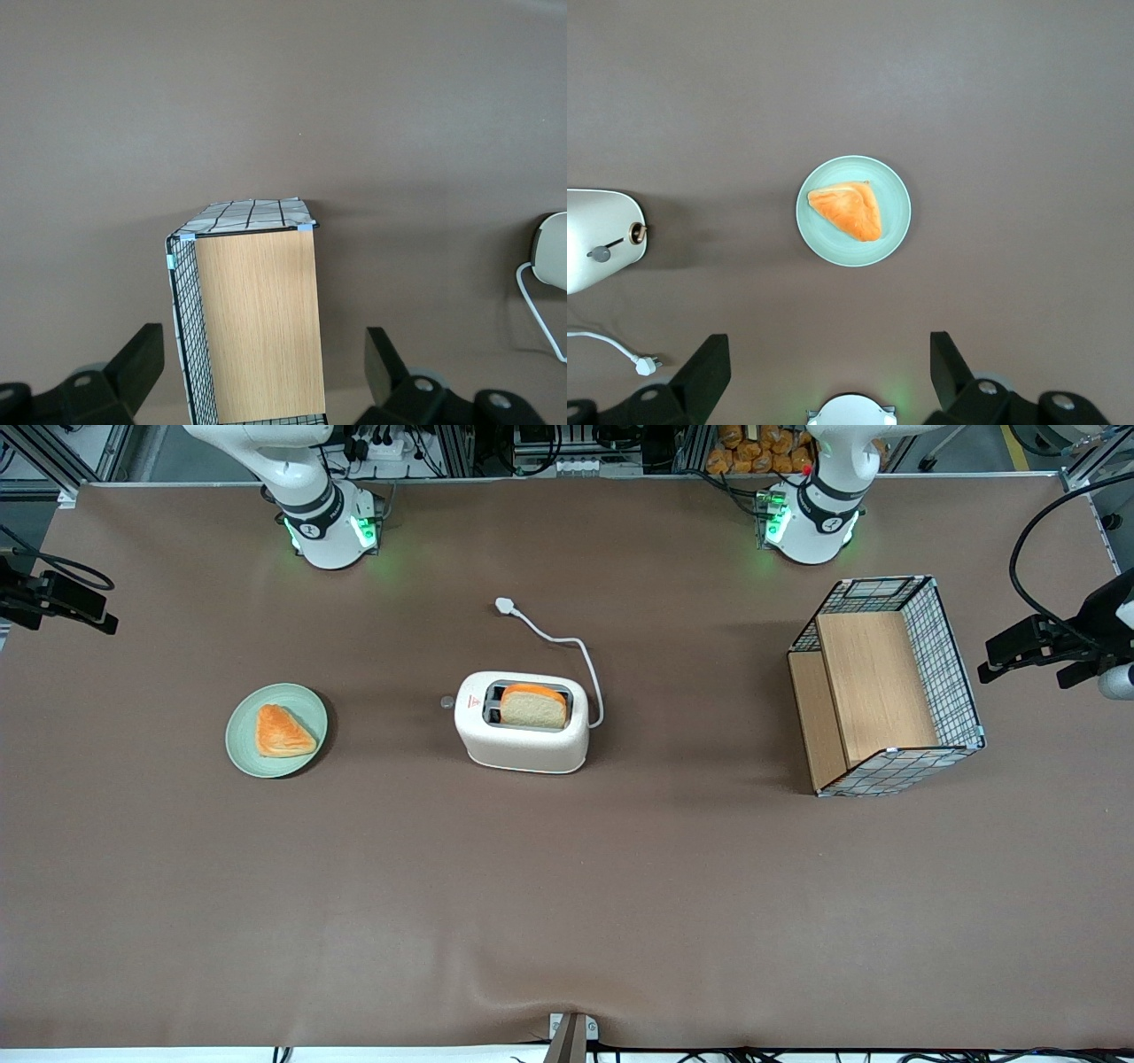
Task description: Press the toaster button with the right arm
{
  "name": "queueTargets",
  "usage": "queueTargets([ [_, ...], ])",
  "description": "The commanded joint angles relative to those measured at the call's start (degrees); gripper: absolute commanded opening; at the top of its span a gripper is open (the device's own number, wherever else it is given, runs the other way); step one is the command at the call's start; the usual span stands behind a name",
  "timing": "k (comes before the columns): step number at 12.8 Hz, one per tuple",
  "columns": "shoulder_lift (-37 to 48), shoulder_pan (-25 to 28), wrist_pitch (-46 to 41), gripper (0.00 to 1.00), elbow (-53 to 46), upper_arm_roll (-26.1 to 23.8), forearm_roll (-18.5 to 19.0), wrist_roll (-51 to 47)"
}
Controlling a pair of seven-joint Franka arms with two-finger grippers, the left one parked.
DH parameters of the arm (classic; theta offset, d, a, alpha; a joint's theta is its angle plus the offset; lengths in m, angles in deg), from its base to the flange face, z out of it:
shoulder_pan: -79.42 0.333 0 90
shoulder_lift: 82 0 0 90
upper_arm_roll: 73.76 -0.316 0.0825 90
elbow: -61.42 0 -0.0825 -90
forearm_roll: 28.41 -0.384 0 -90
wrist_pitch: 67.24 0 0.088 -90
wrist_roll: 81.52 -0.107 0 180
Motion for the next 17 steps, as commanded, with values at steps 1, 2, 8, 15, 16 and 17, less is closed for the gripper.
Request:
queueTargets([
  [1, -0.32, -0.42, -0.09, 1.00, 1.93, -0.01, -4.38, 0.27],
  [2, -0.41, -0.33, -0.09, 1.00, 3.77, -0.01, -7.37, 0.36],
  [8, -0.68, -0.15, -4.64, 1.00, 9.84, -3.68, -22.05, -0.08],
  [15, -10.32, 0.89, 0.07, 1.00, 18.03, -4.58, -32.26, 0.80],
  [16, -12.35, 2.38, 0.52, 1.00, 18.03, -4.58, -32.70, 0.89],
  [17, -13.41, 3.26, 0.62, 0.98, 18.12, -4.58, -32.80, 0.89],
])
